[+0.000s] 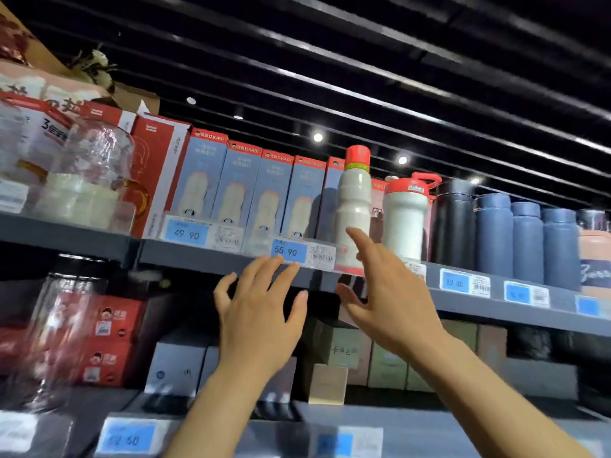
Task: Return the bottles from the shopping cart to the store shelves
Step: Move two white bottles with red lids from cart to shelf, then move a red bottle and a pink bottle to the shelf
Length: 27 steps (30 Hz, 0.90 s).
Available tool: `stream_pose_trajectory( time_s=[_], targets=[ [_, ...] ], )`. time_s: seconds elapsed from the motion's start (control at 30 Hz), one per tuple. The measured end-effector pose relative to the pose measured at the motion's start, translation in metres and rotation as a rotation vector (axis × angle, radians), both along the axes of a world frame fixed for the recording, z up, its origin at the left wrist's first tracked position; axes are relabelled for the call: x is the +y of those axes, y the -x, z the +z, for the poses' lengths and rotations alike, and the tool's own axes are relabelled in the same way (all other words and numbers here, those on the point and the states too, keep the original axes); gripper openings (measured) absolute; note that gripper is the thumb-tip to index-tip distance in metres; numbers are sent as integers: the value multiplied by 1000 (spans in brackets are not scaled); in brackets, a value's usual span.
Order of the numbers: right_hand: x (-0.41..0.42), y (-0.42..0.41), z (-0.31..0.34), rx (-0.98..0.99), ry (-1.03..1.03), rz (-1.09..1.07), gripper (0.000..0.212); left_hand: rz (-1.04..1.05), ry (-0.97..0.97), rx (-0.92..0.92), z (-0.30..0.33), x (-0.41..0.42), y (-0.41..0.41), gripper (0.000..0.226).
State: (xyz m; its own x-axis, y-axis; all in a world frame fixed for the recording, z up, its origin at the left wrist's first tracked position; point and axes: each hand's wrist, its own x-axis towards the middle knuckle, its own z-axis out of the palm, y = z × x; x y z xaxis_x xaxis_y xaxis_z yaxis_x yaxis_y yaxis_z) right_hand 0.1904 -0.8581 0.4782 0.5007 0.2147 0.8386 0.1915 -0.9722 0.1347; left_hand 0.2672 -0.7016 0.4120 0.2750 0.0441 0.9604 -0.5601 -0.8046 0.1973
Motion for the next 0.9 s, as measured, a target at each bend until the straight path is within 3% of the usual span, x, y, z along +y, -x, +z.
stream_pose_trajectory(
  time_s=[0.13, 0.23, 0.33, 0.43, 0.57, 0.73, 0.83, 0.9],
  targets=[
    [1, 50, -22, 190, -17, 81, 67, -226, 69, 146, -18, 11, 36, 51],
    [9, 93, -50, 253, -8, 99, 64, -245, 76, 68, -51, 11, 90, 35],
    [17, 133, -88, 285, -100, 198, 39, -300, 130, 17, -79, 24, 149, 20],
    [28, 169, -136, 417, -291, 303, 18, -348, 175, 53, -116, 50, 201, 24],
    [64, 201, -211, 604, -539, 424, 3, -378, 195, 314, -191, 98, 260, 18],
    [144, 232, -304, 874, -665, 544, 9, -215, 178, 676, -300, 171, 324, 22],
    [191, 239, -344, 1024, -731, 610, 3, -119, 192, 823, -340, 216, 350, 27],
    [222, 235, -370, 1104, -795, 566, 13, -33, 215, 927, -355, 247, 361, 26]
  ],
)
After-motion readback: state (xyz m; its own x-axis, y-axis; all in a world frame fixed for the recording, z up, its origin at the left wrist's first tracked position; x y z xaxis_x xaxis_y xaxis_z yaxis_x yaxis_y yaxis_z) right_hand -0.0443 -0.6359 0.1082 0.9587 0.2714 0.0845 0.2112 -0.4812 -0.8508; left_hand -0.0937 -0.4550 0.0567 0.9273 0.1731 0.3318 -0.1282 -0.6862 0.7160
